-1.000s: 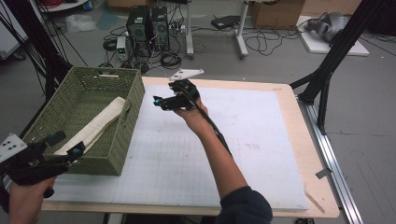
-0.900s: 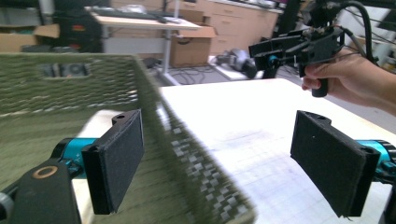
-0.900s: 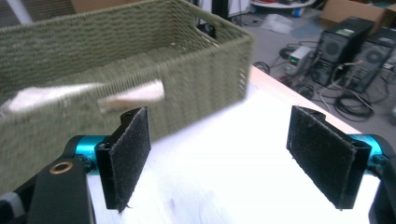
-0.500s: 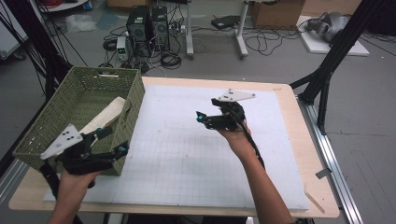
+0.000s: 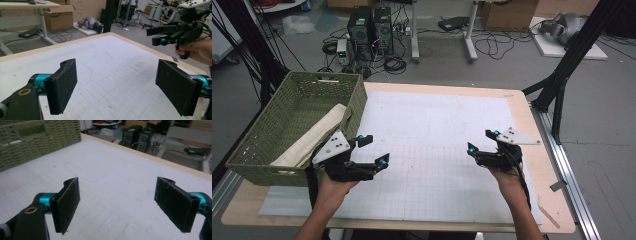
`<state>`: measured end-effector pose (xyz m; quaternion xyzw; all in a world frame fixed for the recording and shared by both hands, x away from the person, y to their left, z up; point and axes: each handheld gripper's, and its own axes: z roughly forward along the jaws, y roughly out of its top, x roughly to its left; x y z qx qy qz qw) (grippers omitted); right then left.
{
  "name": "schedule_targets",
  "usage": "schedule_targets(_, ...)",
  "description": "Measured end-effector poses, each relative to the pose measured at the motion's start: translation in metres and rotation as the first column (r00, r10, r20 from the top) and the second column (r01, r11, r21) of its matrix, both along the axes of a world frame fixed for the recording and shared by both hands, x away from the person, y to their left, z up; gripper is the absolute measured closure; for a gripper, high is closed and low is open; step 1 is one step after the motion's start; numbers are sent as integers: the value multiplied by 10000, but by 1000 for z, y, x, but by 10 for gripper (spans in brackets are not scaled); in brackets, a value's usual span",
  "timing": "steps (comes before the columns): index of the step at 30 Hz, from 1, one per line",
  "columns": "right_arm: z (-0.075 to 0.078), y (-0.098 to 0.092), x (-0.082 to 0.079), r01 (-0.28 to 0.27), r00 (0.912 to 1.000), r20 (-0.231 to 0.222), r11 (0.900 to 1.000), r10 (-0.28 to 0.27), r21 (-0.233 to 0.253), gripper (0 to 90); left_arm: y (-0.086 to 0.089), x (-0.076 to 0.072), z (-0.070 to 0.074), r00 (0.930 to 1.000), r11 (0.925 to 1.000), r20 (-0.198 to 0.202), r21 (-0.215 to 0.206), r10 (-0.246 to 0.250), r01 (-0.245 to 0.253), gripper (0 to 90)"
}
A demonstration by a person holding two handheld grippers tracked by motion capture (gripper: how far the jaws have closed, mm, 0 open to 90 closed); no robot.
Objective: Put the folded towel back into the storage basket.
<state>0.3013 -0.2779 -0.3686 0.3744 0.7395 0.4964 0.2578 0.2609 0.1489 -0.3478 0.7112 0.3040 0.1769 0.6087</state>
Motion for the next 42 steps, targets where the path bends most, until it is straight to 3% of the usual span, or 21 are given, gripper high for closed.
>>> schedule_targets(7, -11, -24, -28, 840, 9965, 8, 9964, -840, -137, 185, -17, 10, -16, 9993, 9993, 37, 78, -369, 368, 179)
schedule_targets(9, -14, -27, -34, 1049, 9944, -112, 9934, -1055, -474, 183, -21, 12, -23, 9989, 9988, 15, 137, -477, 477, 179)
schedule_targets(13, -25, -34, -44, 1285, 9915, -176, 9916, -1288, -154, 183, -24, 12, -34, 9979, 9972, -8, 364, -652, 652, 179)
schedule_targets(16, -29, -34, -48, 1298, 9909, -323, 9913, -1305, -223, 183, -23, 13, -43, 9978, 9972, -131, 379, -644, 649, 179)
schedule_targets(23, -30, -31, -52, 1292, 9911, -287, 9912, -1301, -298, 183, -24, 12, -54, 9982, 9975, -260, 449, -539, 550, 182)
schedule_targets(32, -32, -29, -49, 1172, 9927, -219, 9917, -1185, -528, 183, -24, 13, -55, 9985, 9976, -254, 481, -492, 504, 183)
schedule_targets(42, -34, -29, -48, 1176, 9925, -272, 9919, -1190, -470, 183, -22, 14, -56, 9988, 9984, -267, 393, -400, 410, 183)
